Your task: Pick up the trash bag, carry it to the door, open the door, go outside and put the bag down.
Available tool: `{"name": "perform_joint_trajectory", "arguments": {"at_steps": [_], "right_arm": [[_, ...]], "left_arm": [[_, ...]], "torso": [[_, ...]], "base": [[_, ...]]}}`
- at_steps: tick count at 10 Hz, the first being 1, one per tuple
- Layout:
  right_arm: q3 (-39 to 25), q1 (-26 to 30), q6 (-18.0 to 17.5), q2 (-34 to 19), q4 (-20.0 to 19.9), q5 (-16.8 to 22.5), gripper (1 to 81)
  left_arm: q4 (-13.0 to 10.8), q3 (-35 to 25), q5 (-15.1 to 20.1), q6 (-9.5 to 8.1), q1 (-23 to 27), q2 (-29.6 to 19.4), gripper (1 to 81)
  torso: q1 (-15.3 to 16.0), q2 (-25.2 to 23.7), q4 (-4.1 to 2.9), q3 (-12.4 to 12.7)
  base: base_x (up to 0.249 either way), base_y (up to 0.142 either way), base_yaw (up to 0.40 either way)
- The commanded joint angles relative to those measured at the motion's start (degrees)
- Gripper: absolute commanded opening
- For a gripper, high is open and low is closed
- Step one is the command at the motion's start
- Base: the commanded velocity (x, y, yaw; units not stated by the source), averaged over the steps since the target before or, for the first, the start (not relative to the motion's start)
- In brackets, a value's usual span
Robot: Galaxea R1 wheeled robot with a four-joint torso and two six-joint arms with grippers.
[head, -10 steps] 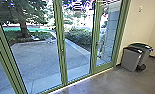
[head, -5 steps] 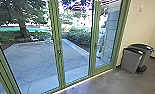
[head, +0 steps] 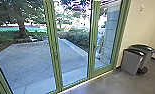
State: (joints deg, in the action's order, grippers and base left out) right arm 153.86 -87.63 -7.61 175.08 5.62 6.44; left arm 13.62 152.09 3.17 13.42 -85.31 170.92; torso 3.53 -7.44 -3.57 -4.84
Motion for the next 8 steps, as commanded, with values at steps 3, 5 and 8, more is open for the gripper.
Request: {"name": "perform_joint_trajectory", "arguments": {"at_steps": [3,5,8], "right_arm": [[-0.32,2.85,0.31,1.0,0.53,3.5,81.1],[0.29,2.85,0.31,1.08,0.62,3.58,81.1],[0.38,2.93,0.4,1.17,0.71,3.58,81.1]], "left_arm": [[0.18,-0.13,3.69,0.2,2.38,0.04,1.0],[0.27,-0.21,3.77,0.11,2.38,0.12,1.0],[0.18,-0.21,3.77,0.11,2.38,0.3,1.0]], "torso": [[0.0,0.0,0.0,0.0],[0.0,0.0,0.0,0.0],[0.0,0.0,0.0,0.0]], "base": [[0.163,-0.098,0.0],[0.163,-0.105,0.0],[0.163,-0.119,0.0]]}}
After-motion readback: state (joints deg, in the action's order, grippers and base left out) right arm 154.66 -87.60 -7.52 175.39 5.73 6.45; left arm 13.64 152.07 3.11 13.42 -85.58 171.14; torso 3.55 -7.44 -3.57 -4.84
